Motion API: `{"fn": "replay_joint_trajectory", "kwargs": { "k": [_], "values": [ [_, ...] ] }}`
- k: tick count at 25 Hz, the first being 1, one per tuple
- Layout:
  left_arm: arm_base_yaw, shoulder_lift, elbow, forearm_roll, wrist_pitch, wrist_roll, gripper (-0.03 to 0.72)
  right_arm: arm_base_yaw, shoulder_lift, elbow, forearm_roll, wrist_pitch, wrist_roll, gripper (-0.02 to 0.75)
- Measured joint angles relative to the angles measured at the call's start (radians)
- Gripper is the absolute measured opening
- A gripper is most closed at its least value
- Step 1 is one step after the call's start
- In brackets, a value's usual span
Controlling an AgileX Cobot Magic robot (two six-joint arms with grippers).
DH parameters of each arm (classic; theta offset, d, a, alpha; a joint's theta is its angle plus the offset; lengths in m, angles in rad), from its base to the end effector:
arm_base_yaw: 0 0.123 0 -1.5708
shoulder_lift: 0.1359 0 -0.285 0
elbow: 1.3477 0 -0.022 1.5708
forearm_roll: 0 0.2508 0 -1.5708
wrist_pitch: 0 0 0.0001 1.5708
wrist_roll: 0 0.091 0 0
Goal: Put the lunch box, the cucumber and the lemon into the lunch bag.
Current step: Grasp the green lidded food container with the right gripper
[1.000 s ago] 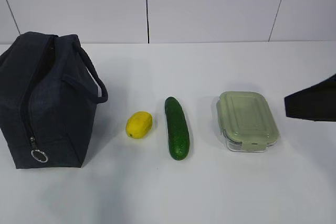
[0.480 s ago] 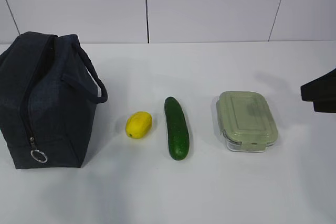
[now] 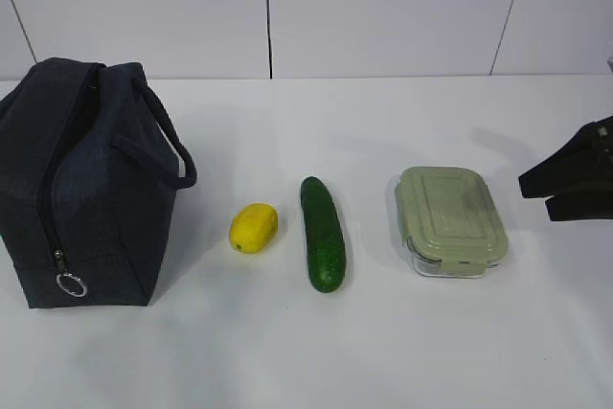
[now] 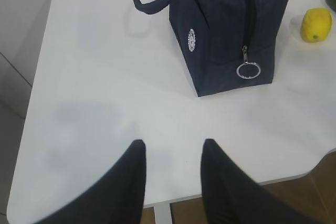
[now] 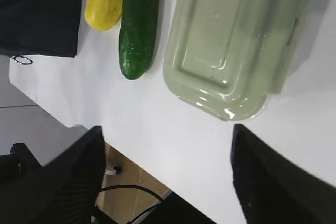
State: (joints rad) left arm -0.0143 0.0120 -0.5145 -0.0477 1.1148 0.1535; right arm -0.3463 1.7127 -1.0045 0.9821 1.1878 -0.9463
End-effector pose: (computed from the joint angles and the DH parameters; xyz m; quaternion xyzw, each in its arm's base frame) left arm -0.0071 -0.0038 0.2771 0.0742 0.8630 0.0110 0.4997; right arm 0.3015 -0.0341 0.2112 -0.0420 0.9035 0.3931 0.1654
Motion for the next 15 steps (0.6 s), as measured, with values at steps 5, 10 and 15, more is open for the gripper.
{"fn": "replay_joint_trajectory", "kwargs": {
  "k": [5, 10, 15],
  "values": [
    [0.000, 0.000, 0.000, 0.000, 0.000, 0.000, 0.238, 0.000, 0.098, -0.050, 0.014, 0.000, -0.062, 0.635],
    [0.000, 0.000, 0.000, 0.000, 0.000, 0.000, 0.238, 0.000, 0.187, -0.061, 0.101, -0.006, -0.194, 0.647],
    [0.000, 0.000, 0.000, 0.000, 0.000, 0.000, 0.238, 0.000, 0.257, -0.078, 0.144, -0.011, -0.267, 0.647]
  ]
}}
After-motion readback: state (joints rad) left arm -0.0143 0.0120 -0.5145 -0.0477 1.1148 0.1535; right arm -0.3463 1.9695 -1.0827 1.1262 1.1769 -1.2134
